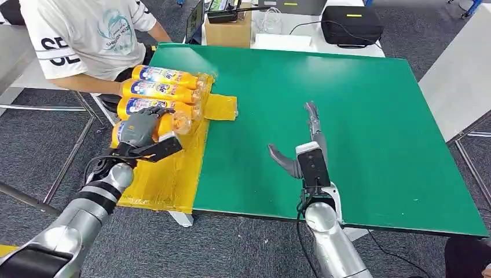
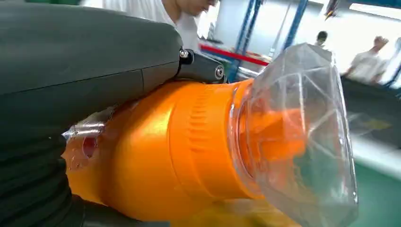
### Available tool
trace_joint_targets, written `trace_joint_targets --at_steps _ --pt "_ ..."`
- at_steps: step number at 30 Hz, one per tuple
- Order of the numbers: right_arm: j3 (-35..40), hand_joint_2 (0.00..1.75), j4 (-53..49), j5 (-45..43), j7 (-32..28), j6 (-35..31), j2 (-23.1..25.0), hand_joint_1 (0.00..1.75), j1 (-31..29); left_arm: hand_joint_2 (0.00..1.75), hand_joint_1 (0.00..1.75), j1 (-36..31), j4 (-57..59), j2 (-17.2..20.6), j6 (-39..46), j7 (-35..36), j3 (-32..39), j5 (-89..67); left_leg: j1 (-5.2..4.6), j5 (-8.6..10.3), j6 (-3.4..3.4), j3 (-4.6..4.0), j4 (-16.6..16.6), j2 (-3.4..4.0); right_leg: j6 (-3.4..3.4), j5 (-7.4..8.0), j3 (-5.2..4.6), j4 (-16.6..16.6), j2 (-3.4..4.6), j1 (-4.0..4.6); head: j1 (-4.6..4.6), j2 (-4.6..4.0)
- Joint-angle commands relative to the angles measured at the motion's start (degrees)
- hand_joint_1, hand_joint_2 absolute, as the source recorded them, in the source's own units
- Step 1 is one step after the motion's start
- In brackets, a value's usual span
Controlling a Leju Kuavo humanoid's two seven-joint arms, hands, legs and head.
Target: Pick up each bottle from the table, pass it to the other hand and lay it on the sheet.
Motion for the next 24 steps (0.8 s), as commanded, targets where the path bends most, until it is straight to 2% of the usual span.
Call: trace_joint_targets --at_steps 1,6,7,10,11,15,16,17,20,21,23,24 --pt "-2.71 1.75 -1.01 -0.11 0.50 1.35 -0.92 0.00 -0.34 1.75 1.75 -7.52 16.93 3.01 2.21 6.15 -9.89 -12.57 0.05 -0.18 -0.07 0.40 0.02 -0.02 -0.11 -0.19 0.43 0.00 -0.07 0.07 0.02 0.00" --pt "-2.36 1.75 -0.54 -0.08 0.48 1.59 -0.83 0.00 -0.93 1.75 1.75 -8.46 19.70 2.47 0.28 6.96 -11.54 -14.75 0.03 -0.10 -0.04 0.22 0.00 0.00 -0.07 -0.10 0.24 -0.01 -0.03 0.04 0.00 0.00" --pt "-2.29 1.75 -0.39 -0.10 0.49 1.68 -0.89 0.00 -1.07 1.75 1.75 -8.76 20.56 2.34 -1.21 6.39 -11.37 -14.26 0.04 -0.20 -0.06 0.41 0.04 0.01 -0.11 -0.21 0.44 0.03 -0.04 0.06 0.02 0.00" --pt "-2.29 1.75 -0.39 -0.10 0.49 1.68 -0.89 0.00 -1.07 1.75 1.75 -8.76 20.56 2.34 -1.21 6.39 -11.37 -14.26 0.02 -0.05 -0.04 0.12 -0.01 -0.01 -0.06 -0.05 0.15 -0.02 -0.03 0.03 0.02 0.00" --pt "-2.29 1.75 -0.39 -0.10 0.49 1.68 -0.89 0.00 -1.07 1.75 1.75 -8.76 20.56 2.34 -1.21 6.39 -11.37 -14.26 0.05 -0.16 -0.06 0.31 0.04 0.00 -0.10 -0.16 0.36 0.01 -0.03 0.07 0.00 0.00" --pt "-2.15 1.75 -0.26 -0.30 0.62 1.97 -1.11 0.00 -1.25 1.75 1.75 -10.01 22.81 1.74 -6.04 5.62 -11.40 -13.70 0.04 -0.06 -0.04 0.12 0.01 -0.04 -0.06 -0.07 0.16 -0.01 -0.06 0.05 0.02 0.00" --pt "-2.11 1.75 -0.20 -0.33 0.65 2.03 -1.21 0.00 -1.26 1.75 1.47 -10.26 23.32 1.58 -7.45 5.11 -11.00 -12.93 0.06 -0.16 -0.07 0.30 0.06 -0.06 -0.10 -0.18 0.35 0.04 -0.09 0.08 0.00 0.00" --pt "-2.05 1.75 -0.07 -0.40 0.68 2.14 -1.31 0.00 -1.30 1.75 1.40 -10.47 23.74 1.54 -8.83 4.51 -10.75 -12.29 0.04 -0.13 -0.06 0.26 0.04 -0.03 -0.09 -0.14 0.29 0.02 -0.05 0.06 0.02 0.00" --pt "-2.01 1.75 0.10 -0.51 0.73 2.26 -1.42 0.00 -1.34 1.75 1.40 -10.53 23.68 1.82 -8.98 3.95 -11.11 -12.45 0.04 -0.18 -0.05 0.33 0.07 0.00 -0.10 -0.18 0.36 0.05 -0.05 0.07 0.02 0.00" --pt "-2.02 1.75 0.12 -0.51 0.73 2.26 -1.43 0.00 -1.34 1.75 0.14 -10.46 23.77 1.92 -9.05 3.95 -11.11 -12.45 0.04 -0.10 -0.04 0.22 0.01 -0.02 -0.07 -0.10 0.26 -0.01 -0.04 0.05 0.00 0.00" --pt "-1.81 1.75 0.67 -0.96 0.80 2.60 -1.64 0.00 -1.69 1.75 0.00 -10.87 24.04 2.19 -11.01 2.39 -11.54 -12.00 0.04 -0.17 -0.06 0.37 0.02 0.01 -0.10 -0.16 0.41 0.00 -0.02 0.06 0.02 0.00" --pt "-1.80 1.75 0.76 -1.20 0.73 2.69 -1.70 0.00 -1.75 1.75 0.00 -10.98 24.18 2.24 -11.21 1.96 -11.50 -11.68 0.04 -0.11 -0.04 0.22 0.01 0.02 -0.07 -0.09 0.26 -0.01 0.00 0.06 0.00 -0.02"
